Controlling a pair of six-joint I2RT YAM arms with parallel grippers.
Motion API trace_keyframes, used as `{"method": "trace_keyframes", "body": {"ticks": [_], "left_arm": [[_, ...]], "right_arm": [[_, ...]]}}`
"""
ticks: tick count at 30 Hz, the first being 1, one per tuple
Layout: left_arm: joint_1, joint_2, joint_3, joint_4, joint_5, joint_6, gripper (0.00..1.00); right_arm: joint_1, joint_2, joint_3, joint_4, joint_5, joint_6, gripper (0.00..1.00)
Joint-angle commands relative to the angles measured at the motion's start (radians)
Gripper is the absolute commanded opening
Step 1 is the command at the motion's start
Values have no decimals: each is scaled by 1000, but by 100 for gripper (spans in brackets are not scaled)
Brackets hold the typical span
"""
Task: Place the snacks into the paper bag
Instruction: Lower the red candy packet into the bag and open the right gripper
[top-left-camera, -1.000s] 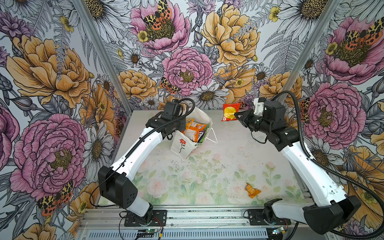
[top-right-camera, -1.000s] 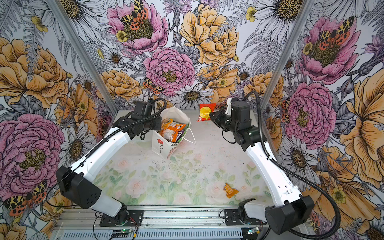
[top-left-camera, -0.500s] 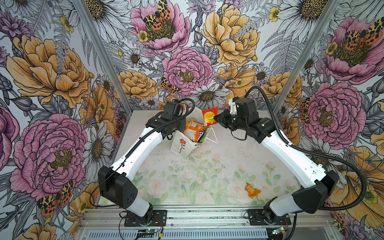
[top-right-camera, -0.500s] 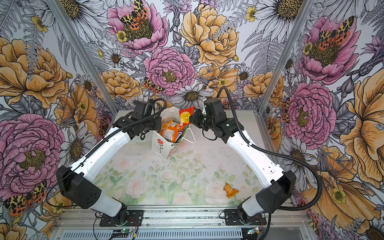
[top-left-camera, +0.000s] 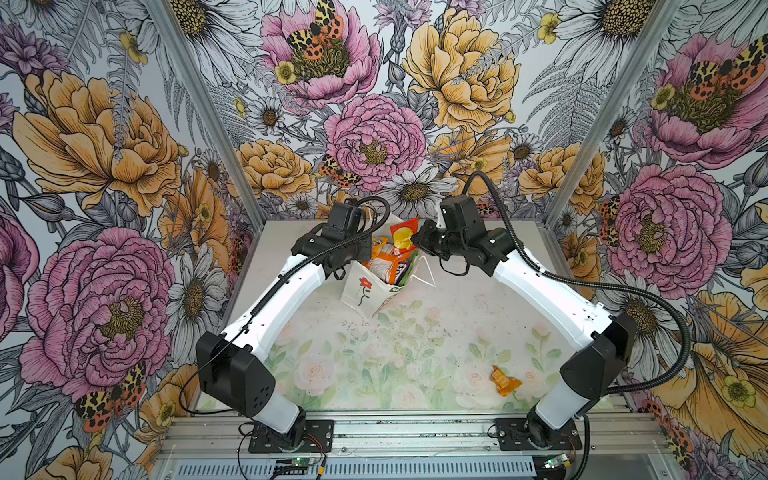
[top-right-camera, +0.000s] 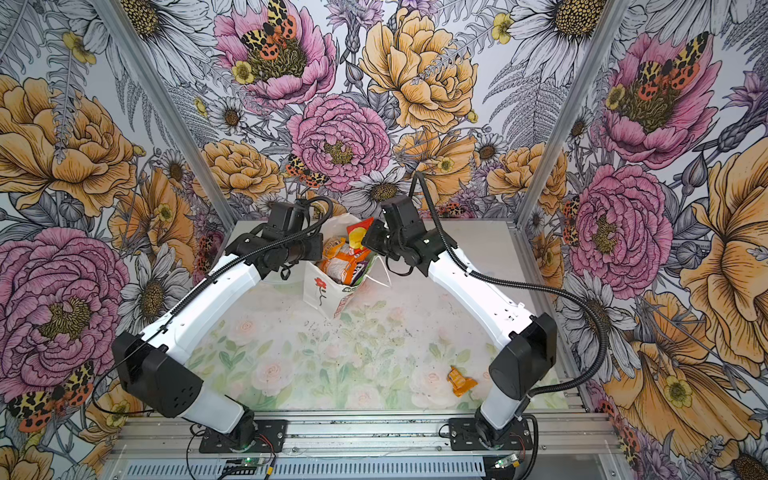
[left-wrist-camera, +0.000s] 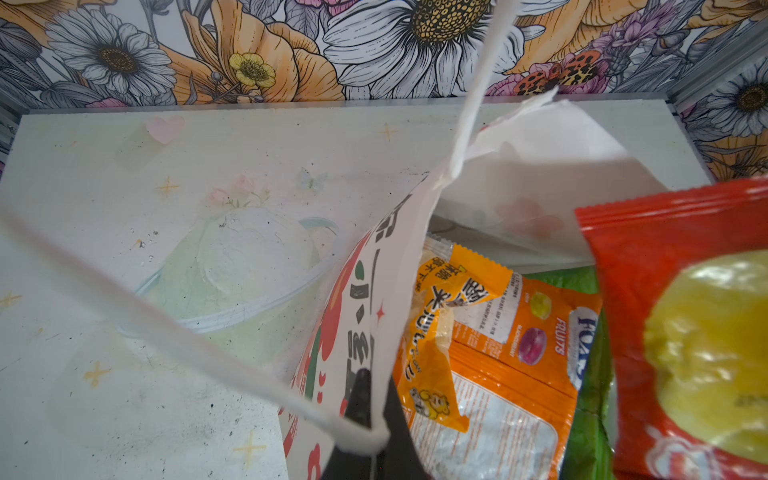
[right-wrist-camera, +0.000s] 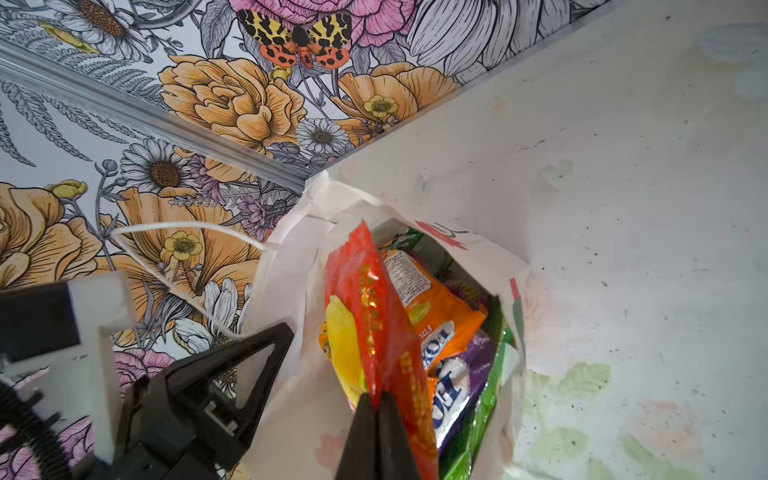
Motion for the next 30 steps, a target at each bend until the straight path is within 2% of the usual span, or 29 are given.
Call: {"method": "trace_keyframes", "body": {"ticks": [1,7,22,30], "left_arm": [[-7,-31,8,86,7,-5,0],[-21,-31,10,86,9,-5,0],[-19,-39,12,86,17,-5,0],[-16,-33,12,87,16,-6,0]], "right_arm": [[11,40,64,-11,37,-26,0],[15,111,114,-36,61,-40,0],[68,277,232,-60,18,-46,0],[88,312,245,-61,10,-46,0]]}}
